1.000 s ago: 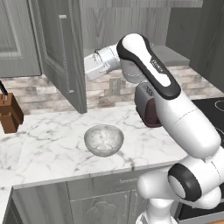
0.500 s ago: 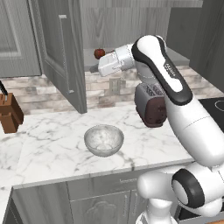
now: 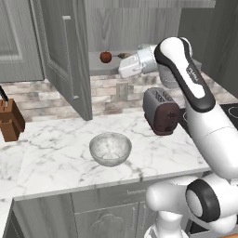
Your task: Open the cabinet. Pick the banana and apple from the cabinet and place them into the bowl. Then close the cabinet.
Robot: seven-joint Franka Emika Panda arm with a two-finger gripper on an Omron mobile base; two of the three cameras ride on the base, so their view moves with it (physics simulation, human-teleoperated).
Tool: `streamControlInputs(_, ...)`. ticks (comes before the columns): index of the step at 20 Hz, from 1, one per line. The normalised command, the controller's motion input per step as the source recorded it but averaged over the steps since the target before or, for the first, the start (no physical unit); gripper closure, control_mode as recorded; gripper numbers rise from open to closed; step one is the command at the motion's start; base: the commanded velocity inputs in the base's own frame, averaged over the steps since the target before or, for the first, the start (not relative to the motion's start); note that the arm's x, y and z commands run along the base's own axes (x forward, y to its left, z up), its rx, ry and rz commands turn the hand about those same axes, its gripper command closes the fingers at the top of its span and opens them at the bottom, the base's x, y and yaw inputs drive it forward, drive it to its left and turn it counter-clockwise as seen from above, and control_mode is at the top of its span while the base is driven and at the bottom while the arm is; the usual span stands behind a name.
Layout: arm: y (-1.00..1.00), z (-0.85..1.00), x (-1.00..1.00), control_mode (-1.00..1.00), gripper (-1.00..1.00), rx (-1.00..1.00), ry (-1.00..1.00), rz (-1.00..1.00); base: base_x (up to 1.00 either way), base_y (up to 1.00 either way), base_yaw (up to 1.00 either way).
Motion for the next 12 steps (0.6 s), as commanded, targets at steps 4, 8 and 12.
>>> streamControlInputs(4, -0.28, 0.0, 0.14, -1.0, 1.0, -0.05, 0.0, -0.17, 0.0, 0.0, 0.0)
streamControlInputs(8, -0.25, 0.0, 0.16, -1.0, 1.0, -0.09, 0.0, -0.44, 0.0, 0.0, 0.0)
streamControlInputs(12, -0.26, 0.0, 0.16, -1.0, 1.0, -0.09, 0.0, -0.46, 0.0, 0.0, 0.0)
